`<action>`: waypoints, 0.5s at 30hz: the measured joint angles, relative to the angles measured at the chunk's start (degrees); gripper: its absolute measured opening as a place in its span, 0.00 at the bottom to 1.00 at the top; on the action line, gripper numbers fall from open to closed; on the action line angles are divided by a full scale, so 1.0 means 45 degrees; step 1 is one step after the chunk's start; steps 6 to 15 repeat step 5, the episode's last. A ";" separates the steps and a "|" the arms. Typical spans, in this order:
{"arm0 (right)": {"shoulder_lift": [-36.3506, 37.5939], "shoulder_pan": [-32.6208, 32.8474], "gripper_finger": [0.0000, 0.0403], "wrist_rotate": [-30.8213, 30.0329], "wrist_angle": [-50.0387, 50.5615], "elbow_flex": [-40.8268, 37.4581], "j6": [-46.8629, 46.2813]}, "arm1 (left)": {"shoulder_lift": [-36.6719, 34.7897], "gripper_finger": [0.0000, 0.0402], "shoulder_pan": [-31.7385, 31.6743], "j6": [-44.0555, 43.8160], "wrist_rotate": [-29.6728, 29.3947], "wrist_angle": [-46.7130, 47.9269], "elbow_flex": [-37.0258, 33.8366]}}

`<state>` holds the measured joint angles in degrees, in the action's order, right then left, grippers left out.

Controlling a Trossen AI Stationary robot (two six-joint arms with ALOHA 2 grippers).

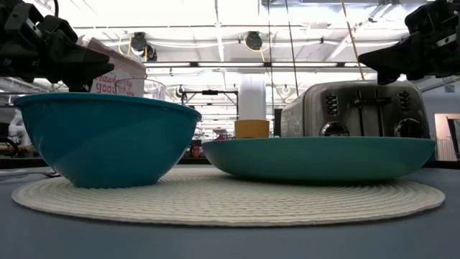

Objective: Arrange a breakfast setting
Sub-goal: Return to Home Position

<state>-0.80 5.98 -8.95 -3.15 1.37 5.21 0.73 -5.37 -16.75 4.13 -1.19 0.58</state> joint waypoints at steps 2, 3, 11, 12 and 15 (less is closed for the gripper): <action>0.0000 0.0000 0.02 0.0000 0.0001 -0.0003 0.0000 | 0.0000 0.25 -0.0001 0.0000 0.0001 -0.0002 0.0000; 0.0000 0.0000 0.02 0.0000 0.0002 0.0000 0.0001 | -0.0001 0.25 0.0001 0.0000 -0.0001 -0.0003 0.0000; 0.0000 0.0000 0.02 0.0000 -0.0003 -0.0004 -0.0003 | 0.0000 0.25 0.0001 0.0000 0.0004 -0.0005 0.0000; 0.0000 0.0000 0.02 0.0000 -0.0003 -0.0004 -0.0003 | 0.0000 0.25 0.0001 0.0000 0.0004 -0.0005 0.0000; 0.0000 0.0000 0.02 0.0000 -0.0003 -0.0004 -0.0003 | 0.0000 0.25 0.0001 0.0000 0.0004 -0.0005 0.0000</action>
